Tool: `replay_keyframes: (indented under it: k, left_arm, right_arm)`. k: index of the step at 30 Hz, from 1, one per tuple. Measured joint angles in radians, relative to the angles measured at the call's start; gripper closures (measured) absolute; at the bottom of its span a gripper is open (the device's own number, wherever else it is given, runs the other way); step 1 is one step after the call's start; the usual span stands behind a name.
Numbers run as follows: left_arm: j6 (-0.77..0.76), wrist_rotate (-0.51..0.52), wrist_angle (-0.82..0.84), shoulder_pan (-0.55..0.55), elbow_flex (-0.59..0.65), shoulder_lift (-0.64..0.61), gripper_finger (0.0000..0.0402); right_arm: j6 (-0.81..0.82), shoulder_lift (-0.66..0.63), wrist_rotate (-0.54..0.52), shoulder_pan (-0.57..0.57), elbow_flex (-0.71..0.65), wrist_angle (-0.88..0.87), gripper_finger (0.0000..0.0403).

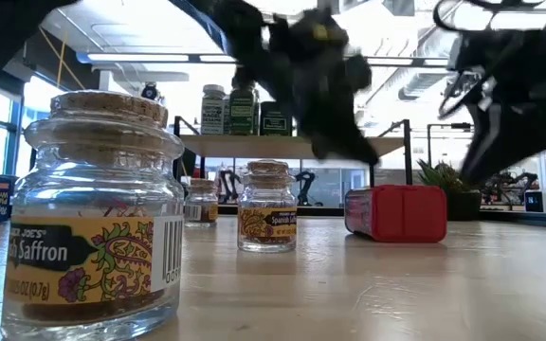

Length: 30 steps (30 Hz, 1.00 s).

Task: Shelf spices
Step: Put the red seasoning can on the shelf aligned with the other red seasoning can

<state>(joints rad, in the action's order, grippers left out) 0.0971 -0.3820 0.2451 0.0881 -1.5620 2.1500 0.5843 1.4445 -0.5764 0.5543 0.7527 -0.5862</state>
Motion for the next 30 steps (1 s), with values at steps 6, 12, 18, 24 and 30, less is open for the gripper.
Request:
replay_keyframes:
  k: [6, 12, 18, 24, 30]
  left_arm:
    - [0.031, 0.031, 0.226, -0.027, -0.006, -0.090, 0.0401]
    - [0.054, 0.006, 0.332, -0.031, -0.004, -0.036, 0.0401]
    - [0.042, -0.043, 0.224, -0.029, -0.002, 0.022, 0.0401]
    - [-0.008, -0.054, 0.179, -0.023, -0.002, 0.022, 0.0401]
    - [-0.105, -0.061, 0.196, -0.025, -0.002, 0.007, 0.0401]
  right_arm:
    - [0.078, 0.000, 0.127, -0.032, -0.111, 0.120, 0.0310]
    - [-0.032, 0.002, 0.195, -0.113, -0.236, 0.481, 0.0294]
    - [-0.122, 0.002, 0.240, -0.191, -0.260, 0.646, 0.0297]
    - [-0.181, 0.003, 0.321, -0.245, -0.264, 0.710, 0.0297]
    - [-0.102, 0.003, 0.350, -0.250, -0.244, 0.713, 0.0297]
